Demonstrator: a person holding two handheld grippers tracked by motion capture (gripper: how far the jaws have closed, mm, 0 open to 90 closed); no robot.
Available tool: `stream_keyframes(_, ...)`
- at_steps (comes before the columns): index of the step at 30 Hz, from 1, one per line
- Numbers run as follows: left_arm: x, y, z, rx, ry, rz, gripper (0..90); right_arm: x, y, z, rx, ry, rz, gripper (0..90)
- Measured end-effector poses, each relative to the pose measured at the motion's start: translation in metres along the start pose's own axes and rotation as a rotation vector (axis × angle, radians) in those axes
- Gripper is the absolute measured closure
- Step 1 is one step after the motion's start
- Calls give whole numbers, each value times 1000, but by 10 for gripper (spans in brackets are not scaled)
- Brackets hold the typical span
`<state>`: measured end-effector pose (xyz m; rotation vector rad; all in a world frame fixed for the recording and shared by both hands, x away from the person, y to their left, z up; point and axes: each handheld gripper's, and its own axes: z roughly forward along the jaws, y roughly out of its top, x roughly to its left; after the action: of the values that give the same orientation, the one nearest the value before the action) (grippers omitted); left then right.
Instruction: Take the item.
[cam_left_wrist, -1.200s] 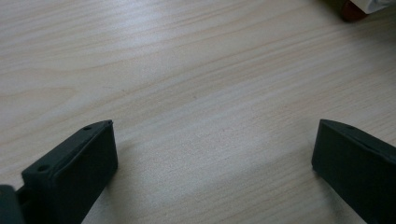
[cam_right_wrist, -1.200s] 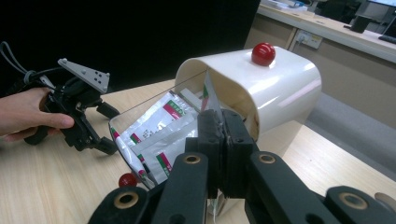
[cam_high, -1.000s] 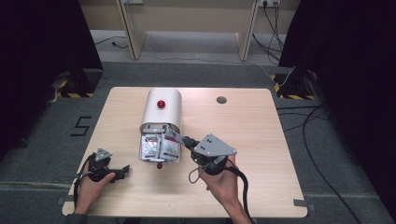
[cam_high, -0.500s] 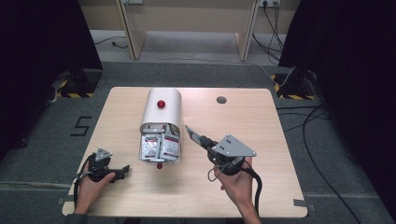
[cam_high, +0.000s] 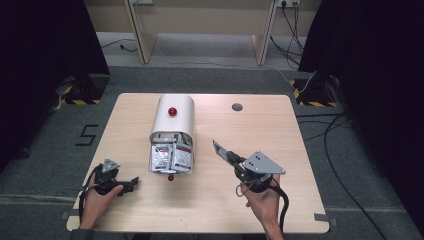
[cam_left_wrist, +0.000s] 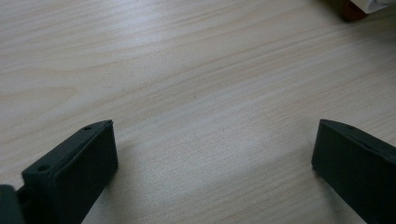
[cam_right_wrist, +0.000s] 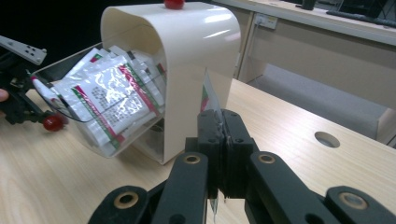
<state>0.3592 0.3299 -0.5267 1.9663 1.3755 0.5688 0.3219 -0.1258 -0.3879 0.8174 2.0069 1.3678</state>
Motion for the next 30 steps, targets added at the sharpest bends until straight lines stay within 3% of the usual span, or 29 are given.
stream_keyframes(30,0,1,1,-1,-3,2,0,-34,-28,12,58,-54,54,887)
